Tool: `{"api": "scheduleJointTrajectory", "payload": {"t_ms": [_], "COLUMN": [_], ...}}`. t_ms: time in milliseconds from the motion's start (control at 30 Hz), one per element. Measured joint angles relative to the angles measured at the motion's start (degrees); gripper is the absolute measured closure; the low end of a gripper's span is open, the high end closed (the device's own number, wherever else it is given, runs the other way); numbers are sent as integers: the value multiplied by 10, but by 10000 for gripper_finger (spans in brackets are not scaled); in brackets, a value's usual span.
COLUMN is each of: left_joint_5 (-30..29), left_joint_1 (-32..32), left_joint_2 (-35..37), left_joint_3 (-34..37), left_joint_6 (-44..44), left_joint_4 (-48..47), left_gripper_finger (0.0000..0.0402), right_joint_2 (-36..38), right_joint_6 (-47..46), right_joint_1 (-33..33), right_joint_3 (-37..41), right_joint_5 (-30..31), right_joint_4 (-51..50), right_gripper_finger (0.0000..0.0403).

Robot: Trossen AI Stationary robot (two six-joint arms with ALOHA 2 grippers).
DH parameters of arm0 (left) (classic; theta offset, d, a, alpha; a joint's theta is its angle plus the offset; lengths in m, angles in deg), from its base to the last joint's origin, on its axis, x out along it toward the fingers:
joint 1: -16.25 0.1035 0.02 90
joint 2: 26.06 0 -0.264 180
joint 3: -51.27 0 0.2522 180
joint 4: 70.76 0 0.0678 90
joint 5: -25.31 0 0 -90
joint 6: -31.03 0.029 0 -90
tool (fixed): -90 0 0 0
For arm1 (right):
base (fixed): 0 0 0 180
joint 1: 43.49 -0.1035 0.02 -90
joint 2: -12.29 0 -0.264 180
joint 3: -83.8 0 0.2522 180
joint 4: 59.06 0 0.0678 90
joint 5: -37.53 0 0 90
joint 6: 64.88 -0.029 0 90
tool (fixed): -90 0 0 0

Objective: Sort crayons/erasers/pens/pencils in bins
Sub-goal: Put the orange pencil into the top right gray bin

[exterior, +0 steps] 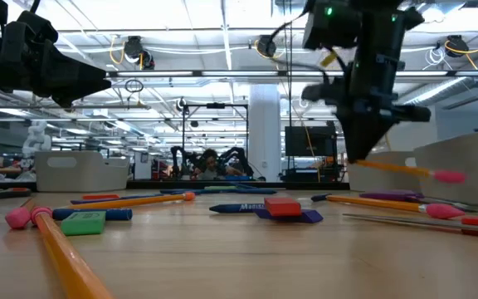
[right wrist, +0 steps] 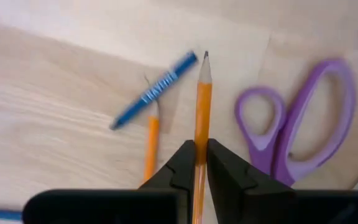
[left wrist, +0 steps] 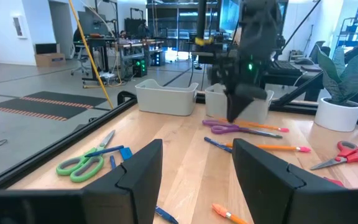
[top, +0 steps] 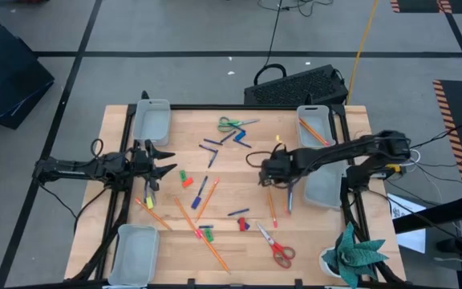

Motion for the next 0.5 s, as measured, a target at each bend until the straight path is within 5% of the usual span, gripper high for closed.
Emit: {"api": "scheduleJointTrajectory", "payload": {"t_ms": [267,500], "left_joint_5": [0,0], "left_joint_1": [0,0], "left_joint_2": [0,0], "left_joint_3": [0,0], "left_joint_6": [0,0], "left_joint_4": [0,0], "left_gripper_finger": [204,204], "right_joint_2": [130,207], "right_joint_6": [121,339], "right_joint_1": [92,246], "right_joint_3": [-1,-1], "right_joint_5": [145,241], "right_joint_4": [3,61], "right_gripper_finger": [376,376]}}
